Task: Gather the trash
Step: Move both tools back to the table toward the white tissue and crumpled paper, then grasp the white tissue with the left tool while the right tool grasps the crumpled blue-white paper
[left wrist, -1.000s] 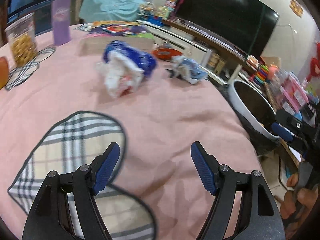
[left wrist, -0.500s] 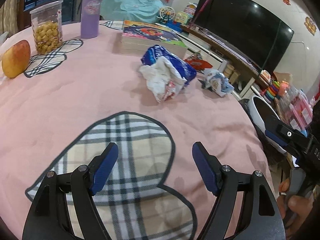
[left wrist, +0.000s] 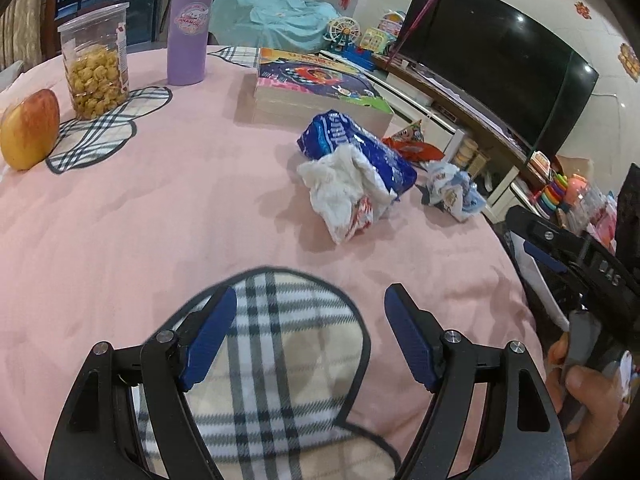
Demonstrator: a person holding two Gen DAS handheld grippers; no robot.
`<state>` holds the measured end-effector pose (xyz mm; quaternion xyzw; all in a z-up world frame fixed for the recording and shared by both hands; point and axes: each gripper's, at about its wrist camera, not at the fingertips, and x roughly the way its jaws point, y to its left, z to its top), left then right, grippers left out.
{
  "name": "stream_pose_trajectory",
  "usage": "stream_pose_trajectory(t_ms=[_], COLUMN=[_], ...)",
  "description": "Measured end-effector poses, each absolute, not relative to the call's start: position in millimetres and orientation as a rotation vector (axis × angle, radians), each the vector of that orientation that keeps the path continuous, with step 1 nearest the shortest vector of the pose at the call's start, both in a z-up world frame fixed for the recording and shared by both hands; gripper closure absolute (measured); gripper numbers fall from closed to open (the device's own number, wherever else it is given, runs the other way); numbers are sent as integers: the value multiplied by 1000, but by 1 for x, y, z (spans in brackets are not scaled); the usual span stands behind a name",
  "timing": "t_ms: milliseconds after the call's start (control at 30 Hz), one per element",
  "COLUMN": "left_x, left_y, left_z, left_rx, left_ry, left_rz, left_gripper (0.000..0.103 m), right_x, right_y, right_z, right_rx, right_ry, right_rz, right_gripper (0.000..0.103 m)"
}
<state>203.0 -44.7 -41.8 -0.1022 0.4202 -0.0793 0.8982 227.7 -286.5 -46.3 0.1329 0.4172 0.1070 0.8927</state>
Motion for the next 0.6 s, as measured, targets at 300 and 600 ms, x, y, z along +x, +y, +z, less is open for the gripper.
stream_pose_trajectory(t_ms=[300, 600], left_x=[239, 269], left_y=[-50, -59], left_z=[-39, -53], left_rx=[-218, -209], left_ry=[873, 901], left_rz=[-180, -198], left_gripper=[25, 27], right_x=[268, 307], right_y=[-283, -271], right_z=[-56, -81], right_rx=[225, 133], right_ry=[889, 970], right_rz=[177, 128], right_gripper=[3, 12])
